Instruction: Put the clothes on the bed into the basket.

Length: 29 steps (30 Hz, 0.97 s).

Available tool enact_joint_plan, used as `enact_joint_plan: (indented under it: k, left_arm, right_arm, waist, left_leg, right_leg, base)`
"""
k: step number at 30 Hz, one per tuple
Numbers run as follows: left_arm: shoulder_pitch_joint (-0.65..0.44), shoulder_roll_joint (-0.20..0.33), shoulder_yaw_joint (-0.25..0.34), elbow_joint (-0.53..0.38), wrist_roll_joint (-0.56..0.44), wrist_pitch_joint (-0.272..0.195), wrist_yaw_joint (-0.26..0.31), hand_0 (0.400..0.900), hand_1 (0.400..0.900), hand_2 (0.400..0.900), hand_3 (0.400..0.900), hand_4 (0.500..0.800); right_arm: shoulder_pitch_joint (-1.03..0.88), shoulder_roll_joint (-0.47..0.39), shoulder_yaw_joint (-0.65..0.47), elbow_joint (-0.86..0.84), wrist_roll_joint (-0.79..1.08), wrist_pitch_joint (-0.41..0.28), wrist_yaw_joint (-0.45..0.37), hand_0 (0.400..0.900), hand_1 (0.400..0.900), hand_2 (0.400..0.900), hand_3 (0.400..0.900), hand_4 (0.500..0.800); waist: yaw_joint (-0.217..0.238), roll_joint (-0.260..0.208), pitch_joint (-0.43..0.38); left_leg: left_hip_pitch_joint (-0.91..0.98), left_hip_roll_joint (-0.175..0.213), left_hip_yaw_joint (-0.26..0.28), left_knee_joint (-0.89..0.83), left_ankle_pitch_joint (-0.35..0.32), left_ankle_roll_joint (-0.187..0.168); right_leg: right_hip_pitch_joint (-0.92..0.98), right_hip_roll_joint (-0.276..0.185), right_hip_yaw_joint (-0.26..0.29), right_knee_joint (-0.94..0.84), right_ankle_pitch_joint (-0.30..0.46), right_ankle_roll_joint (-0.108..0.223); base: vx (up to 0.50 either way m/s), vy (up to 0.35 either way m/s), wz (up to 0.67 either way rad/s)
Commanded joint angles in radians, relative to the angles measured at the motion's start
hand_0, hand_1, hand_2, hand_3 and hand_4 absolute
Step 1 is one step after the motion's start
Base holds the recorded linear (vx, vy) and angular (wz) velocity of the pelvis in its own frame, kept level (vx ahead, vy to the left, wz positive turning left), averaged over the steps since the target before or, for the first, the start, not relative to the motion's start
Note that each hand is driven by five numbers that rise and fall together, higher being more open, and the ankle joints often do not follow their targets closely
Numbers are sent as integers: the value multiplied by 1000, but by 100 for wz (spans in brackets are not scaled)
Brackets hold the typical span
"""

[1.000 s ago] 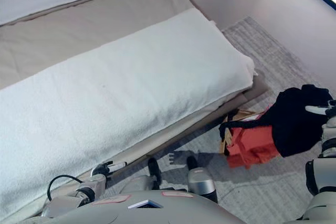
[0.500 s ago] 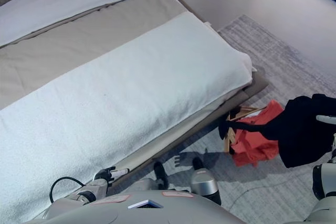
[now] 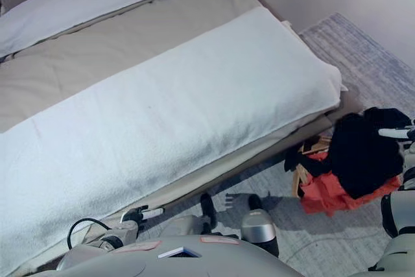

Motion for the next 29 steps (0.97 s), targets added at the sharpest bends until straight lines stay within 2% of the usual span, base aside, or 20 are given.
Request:
enact_joint_plan:
  k: [1, 12, 20, 23, 26, 27, 29]
  left_arm:
    - [-31, 49, -22, 50, 2, -19, 27, 900, 900, 900, 900, 800]
    - [-44, 59, -17, 57, 0, -18, 27, 900, 900, 900, 900, 800]
    - [-43, 68, -7, 53, 4, -16, 26, 900, 900, 900, 900, 800]
    - [-40, 69, 7, 48, 0, -17, 30, 900, 900, 900, 900, 800]
    - [-39, 70, 27, 50, 5, -18, 19, 900, 900, 900, 900, 800]
    - [-39, 71, 26, 49, 5, -18, 18, 900, 900, 900, 900, 800]
    - [-35, 66, 28, 51, 10, -16, 5, 900, 900, 900, 900, 800]
  right_arm:
    - [-134, -37, 69, 38, -25, -46, -46, 900, 900, 900, 900, 800]
    - [-161, 0, 106, 117, -45, -35, -20, 900, 900, 900, 900, 800]
    - [-138, 17, 87, 125, -43, -32, -19, 900, 900, 900, 900, 800]
    - [-69, 68, 39, 67, 8, -50, -27, 900, 900, 900, 900, 800]
    - [64, 186, -13, -6, 78, -71, 4, 900, 900, 900, 900, 800]
    - [66, 187, -14, -7, 78, -71, 4, 900, 900, 900, 900, 800]
    - [122, 248, -16, -25, 69, -72, 10, 900, 900, 900, 900, 800]
  waist:
    - [30, -75, -25]
    - [42, -101, -29]
    - [44, -110, -38]
    - [45, -112, -40]
    - [50, -113, -44]
    - [51, -113, -45]
    - [53, -115, -49]
  left_leg:
    - [4, 19, -46, -4, -11, -44]
    - [1, 23, -45, -4, -14, -44]
    - [13, 22, -47, -4, -21, -41]
    - [16, 21, -48, -4, -23, -39]
    - [19, 24, -49, -4, -25, -36]
    - [19, 23, -49, -4, -25, -36]
    - [20, 24, -52, -4, -26, -35]
  right_leg:
    - [-22, -30, -40, 44, 15, 6]
    - [-21, -29, -42, 34, 22, 6]
    - [-10, -31, -40, 33, 19, 6]
    - [-8, -31, -38, 32, 18, 6]
    - [-5, -28, -41, 32, 14, 3]
    - [-5, -28, -41, 32, 14, 3]
    - [-2, -27, -43, 32, 12, 1]
  base:
    - [0, 0, 0]
    - [0, 0, 0]
    - [0, 0, 0]
    - [0, 0, 0]
    - [-1, -4, 1]
    - [2, -9, 5]
    - [7, -6, 6]
